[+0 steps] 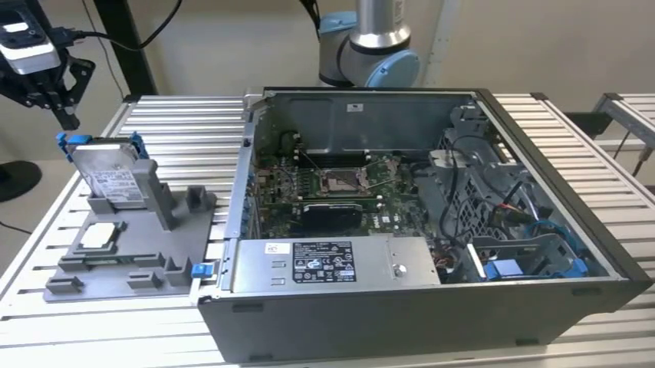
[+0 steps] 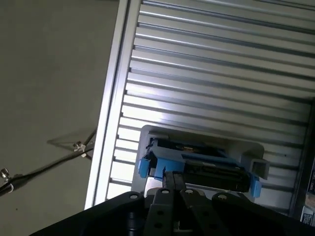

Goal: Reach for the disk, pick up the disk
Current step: 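Reach for the disk, then pick up the disk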

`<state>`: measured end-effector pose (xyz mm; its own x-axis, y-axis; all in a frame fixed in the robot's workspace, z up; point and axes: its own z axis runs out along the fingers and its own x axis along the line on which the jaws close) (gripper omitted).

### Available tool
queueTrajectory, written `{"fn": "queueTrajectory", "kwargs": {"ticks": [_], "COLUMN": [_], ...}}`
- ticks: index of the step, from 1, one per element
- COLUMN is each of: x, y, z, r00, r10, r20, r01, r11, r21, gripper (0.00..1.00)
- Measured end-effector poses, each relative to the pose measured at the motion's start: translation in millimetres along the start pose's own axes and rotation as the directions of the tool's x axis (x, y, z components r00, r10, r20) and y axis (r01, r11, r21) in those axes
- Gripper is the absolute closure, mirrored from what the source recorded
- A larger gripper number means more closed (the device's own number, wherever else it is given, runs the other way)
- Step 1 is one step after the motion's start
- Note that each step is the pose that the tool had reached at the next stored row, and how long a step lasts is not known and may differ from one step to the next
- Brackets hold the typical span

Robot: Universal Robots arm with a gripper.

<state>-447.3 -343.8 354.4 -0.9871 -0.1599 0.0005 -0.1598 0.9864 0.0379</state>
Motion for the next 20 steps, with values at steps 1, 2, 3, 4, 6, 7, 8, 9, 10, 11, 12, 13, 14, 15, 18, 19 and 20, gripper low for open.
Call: {"fn": "queueTrajectory", "kwargs": {"ticks": [1,2,3,4,6,7,8,9,10,11,12,13,14,15,18,19,20], "x": [0.0,0.0,0.0,0.0,0.0,0.0,0.0,0.0,0.0,0.0,0.0,0.0,0.0,0.0,0.0,0.0,0.0], "y": [0.0,0.0,0.0,0.0,0.0,0.0,0.0,0.0,0.0,0.1,0.0,0.1,0.1,0.1,0.1,0.1,0.1], "z": [0.0,0.0,0.0,0.0,0.0,0.0,0.0,-0.1,-0.1,-0.1,-0.1,-0.2,-0.2,-0.2,-0.3,-0.4,-0.4], "r00": [1.0000,1.0000,1.0000,1.0000,1.0000,0.9999,0.9999,0.9998,0.9996,0.9994,0.9991,0.9987,0.9982,0.9977,0.9958,0.9950,0.9942], "r10": [0.000,0.000,0.000,-0.001,-0.006,-0.010,-0.016,-0.022,-0.029,-0.036,-0.043,-0.051,-0.059,-0.067,-0.092,-0.099,-0.107], "r20": [0.0000,0.0000,0.0000,0.0000,-0.0002,-0.0003,-0.0006,-0.0009,-0.0012,-0.0014,-0.0017,-0.0020,-0.0023,-0.0026,-0.0035,-0.0038,-0.0041], "r01": [0.000,0.000,0.000,0.001,0.006,0.010,0.016,0.022,0.029,0.036,0.043,0.051,0.059,0.067,0.092,0.099,0.107], "r11": [1.0000,1.0000,1.0000,1.0000,1.0000,0.9999,0.9999,0.9998,0.9996,0.9994,0.9991,0.9987,0.9982,0.9977,0.9958,0.9950,0.9942], "r21": [0.0000,0.0000,0.0000,0.0000,0.0000,0.0000,0.0000,0.0000,0.0001,0.0001,0.0001,0.0001,0.0001,0.0001,0.0000,0.0000,0.0000], "gripper": [1.00,1.00,1.00,1.00,1.00,1.00,1.00,1.00,1.00,1.00,1.00,1.00,1.00,1.00,1.00,1.00,1.00]}}
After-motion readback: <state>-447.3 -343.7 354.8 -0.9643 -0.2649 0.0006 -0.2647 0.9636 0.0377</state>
